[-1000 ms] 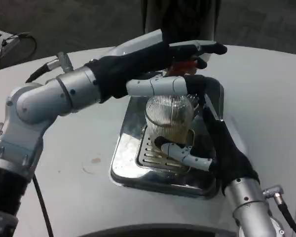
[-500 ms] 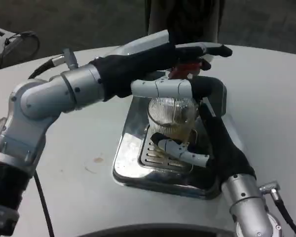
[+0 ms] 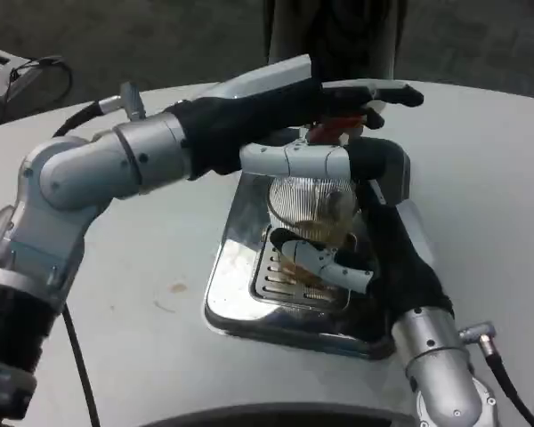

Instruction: Grasp the cup under the faucet to collect the drink, then remove the cup.

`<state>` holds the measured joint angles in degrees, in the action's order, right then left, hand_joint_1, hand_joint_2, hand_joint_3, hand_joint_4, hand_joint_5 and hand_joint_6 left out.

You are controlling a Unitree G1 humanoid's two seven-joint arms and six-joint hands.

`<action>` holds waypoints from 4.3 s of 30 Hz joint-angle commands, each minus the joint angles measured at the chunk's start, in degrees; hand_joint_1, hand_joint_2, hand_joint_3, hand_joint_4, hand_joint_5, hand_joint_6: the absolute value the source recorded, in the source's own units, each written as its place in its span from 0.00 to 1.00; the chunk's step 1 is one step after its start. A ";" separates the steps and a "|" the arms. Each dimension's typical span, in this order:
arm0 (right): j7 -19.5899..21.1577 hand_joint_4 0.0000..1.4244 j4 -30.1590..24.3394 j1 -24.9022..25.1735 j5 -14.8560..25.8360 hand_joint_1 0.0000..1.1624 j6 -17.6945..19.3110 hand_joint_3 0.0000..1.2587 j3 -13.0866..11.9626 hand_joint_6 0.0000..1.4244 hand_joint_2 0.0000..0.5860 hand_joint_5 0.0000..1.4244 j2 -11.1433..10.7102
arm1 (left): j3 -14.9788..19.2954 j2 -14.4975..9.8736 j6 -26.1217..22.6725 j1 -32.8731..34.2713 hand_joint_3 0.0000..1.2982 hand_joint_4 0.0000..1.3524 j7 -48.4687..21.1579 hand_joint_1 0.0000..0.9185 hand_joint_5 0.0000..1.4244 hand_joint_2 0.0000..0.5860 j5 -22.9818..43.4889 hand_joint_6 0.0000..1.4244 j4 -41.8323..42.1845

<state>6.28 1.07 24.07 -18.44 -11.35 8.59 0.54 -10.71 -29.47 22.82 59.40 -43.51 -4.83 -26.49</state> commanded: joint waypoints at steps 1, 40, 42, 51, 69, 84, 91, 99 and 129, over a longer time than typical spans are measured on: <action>1.23 0.00 1.56 0.57 0.61 0.67 1.62 0.00 -0.08 0.02 0.35 0.00 1.10 | -1.55 0.47 -0.07 0.40 0.11 0.04 -2.06 0.00 0.11 0.00 -1.15 0.08 -0.76; 12.95 0.12 16.30 5.62 0.34 0.67 8.79 0.08 0.85 0.07 0.38 0.10 7.36 | -1.41 -0.38 0.53 2.62 0.11 0.04 -3.10 0.00 0.11 0.00 -1.24 0.08 -2.96; 13.44 0.12 16.66 5.72 0.28 0.67 8.79 0.08 0.94 0.07 0.38 0.10 7.38 | -1.49 -0.52 0.65 2.67 0.11 0.04 -3.21 0.00 0.12 0.00 -1.31 0.08 -2.92; 17.32 0.16 18.74 5.95 0.09 0.68 10.57 0.13 1.50 0.09 0.39 0.14 8.56 | -1.77 -0.41 1.18 2.75 0.11 0.05 -3.09 0.00 0.12 0.00 -1.68 0.08 -2.47; 23.28 0.33 21.84 5.64 1.28 0.73 13.48 0.32 1.68 0.16 0.41 0.30 9.99 | 3.24 0.48 0.93 -0.49 0.09 0.06 2.02 0.00 0.15 0.00 1.29 0.10 -1.51; 25.38 0.48 19.38 4.06 1.26 0.75 13.61 0.45 1.85 0.23 0.38 0.46 9.78 | 8.18 3.53 2.17 -1.68 0.11 0.11 5.39 0.00 0.22 0.01 4.78 0.14 -0.51; 25.91 0.52 14.35 1.20 0.59 0.76 12.50 0.50 2.17 0.26 0.35 0.51 9.59 | 10.20 3.48 1.24 -3.41 0.12 0.13 6.39 0.00 0.24 0.00 6.80 0.15 3.46; 24.66 0.57 7.03 -3.29 -0.21 0.77 10.80 0.55 2.61 0.29 0.32 0.57 8.91 | 12.42 3.10 -1.42 -6.16 0.14 0.14 7.27 0.00 0.26 0.00 8.78 0.17 8.43; 13.11 0.62 -25.85 -23.88 -4.27 0.79 0.74 0.63 4.98 0.34 0.30 0.65 3.36 | 24.21 -0.43 -12.03 -30.33 0.16 0.16 12.64 0.00 0.27 0.00 14.89 0.18 31.33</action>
<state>19.99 -21.14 1.39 -21.75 -10.52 13.31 3.21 11.52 -28.74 11.69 31.87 -32.15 8.89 3.01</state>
